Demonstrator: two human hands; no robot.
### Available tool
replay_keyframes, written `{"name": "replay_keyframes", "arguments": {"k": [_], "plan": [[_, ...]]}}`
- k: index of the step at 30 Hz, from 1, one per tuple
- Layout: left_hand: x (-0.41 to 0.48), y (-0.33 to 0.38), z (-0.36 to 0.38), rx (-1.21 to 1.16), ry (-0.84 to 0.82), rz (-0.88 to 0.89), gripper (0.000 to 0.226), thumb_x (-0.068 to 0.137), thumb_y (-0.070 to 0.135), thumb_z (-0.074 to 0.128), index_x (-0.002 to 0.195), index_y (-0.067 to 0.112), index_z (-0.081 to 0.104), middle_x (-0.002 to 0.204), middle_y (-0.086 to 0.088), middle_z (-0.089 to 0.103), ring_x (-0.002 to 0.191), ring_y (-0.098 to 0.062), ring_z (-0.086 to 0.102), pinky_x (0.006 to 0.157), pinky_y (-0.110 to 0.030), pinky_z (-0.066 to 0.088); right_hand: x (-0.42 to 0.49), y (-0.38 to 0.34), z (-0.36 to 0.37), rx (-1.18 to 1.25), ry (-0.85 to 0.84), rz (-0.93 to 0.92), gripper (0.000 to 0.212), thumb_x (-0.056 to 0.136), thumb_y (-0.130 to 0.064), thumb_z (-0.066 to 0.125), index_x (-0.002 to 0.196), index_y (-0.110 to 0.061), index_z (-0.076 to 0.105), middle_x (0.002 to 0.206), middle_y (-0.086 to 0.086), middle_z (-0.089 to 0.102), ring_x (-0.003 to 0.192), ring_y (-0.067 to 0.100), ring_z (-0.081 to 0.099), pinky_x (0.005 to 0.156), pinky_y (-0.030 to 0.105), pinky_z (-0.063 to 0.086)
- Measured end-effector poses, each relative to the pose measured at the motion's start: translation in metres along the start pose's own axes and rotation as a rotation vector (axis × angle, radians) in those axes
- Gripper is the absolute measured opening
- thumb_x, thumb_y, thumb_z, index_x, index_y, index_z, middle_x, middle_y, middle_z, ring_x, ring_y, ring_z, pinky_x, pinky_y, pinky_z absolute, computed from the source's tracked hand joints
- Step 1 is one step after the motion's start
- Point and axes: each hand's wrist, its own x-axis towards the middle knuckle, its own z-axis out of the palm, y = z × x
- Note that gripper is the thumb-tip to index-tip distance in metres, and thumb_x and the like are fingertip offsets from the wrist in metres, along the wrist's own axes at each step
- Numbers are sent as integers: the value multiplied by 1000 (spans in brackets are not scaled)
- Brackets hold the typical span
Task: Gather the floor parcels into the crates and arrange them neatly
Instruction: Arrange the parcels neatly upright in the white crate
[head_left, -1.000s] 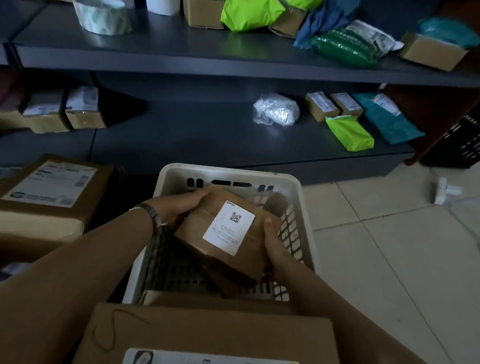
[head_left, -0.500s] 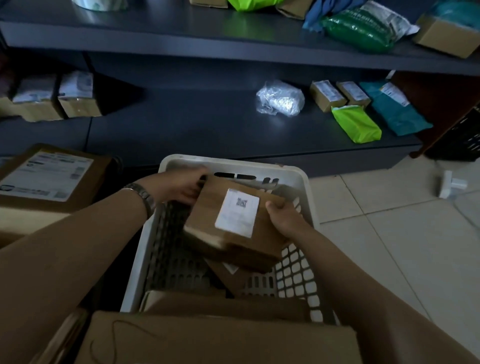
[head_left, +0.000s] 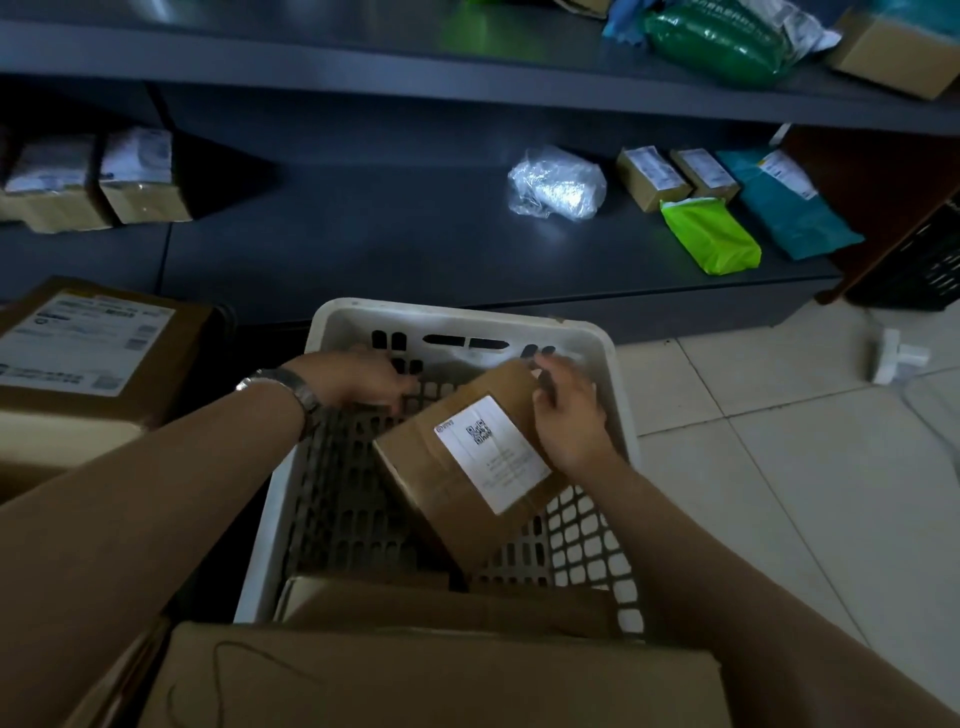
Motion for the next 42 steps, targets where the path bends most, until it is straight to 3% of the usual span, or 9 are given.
{"name": "replay_keyframes", "arguments": {"k": [5,8,13,15,20,23,31,35,42], "plan": [[14,11,26,-399,-175,82,48,96,58,37,123,25,61,125,-3,65,115,-21,60,106,-43,43,-39,7,38,42,613,115,19,85,-16,63,97,-6,51,109,15,50,105,31,47,91,45,46],[21,9,32,-570,-165,44,54,88,63,44,120,23,63,120,-3,67,111,-21,62,105,-43,45,-46,-3,48,140,716,178,28,76,-12,69,95,-2,51,105,18,49,101,33,45,89,43,44],[12,11,32,-386,-207,161,99,66,90,33,149,37,29,159,11,22,146,-13,21,120,-46,15,-59,11,36,120,544,244,21,90,-26,64,95,-9,53,90,2,54,90,24,52,75,37,46],[14,10,36,-422,-211,156,83,83,80,28,152,35,19,161,12,10,148,-11,9,122,-45,9,-72,12,36,302,443,360,22,93,-30,61,102,-12,51,87,-1,57,78,18,57,65,31,44],[14,0,40,-573,-287,97,52,96,61,36,130,26,55,129,2,64,116,-13,61,106,-37,43,-69,13,45,686,97,872,113,67,-68,76,151,-13,23,152,17,33,136,38,39,109,51,40],[15,-1,41,-662,-351,56,58,93,64,38,119,18,63,105,-2,74,94,-13,71,82,-28,54,-59,26,36,951,-265,774,70,71,-67,71,123,-22,56,126,14,60,115,35,56,101,57,46],[28,-30,38,-490,-119,-47,100,59,97,39,141,40,43,150,8,41,139,-22,37,113,-50,30,-49,35,41,808,-432,595,43,83,-60,63,113,-30,64,114,3,67,106,26,60,88,48,49],[18,-24,6,-606,-58,-99,57,80,55,58,121,16,64,125,-14,63,113,-29,61,102,-49,46,-37,12,51,722,-554,508,54,80,-69,61,120,-33,62,118,1,66,109,24,60,95,50,48],[-12,1,-17,-17,210,-16,36,100,23,39,123,-1,52,129,-13,55,113,-27,56,91,-34,47,-12,-17,72,589,-516,376,62,81,-70,62,128,-30,58,125,2,67,106,22,65,85,43,54]]}}
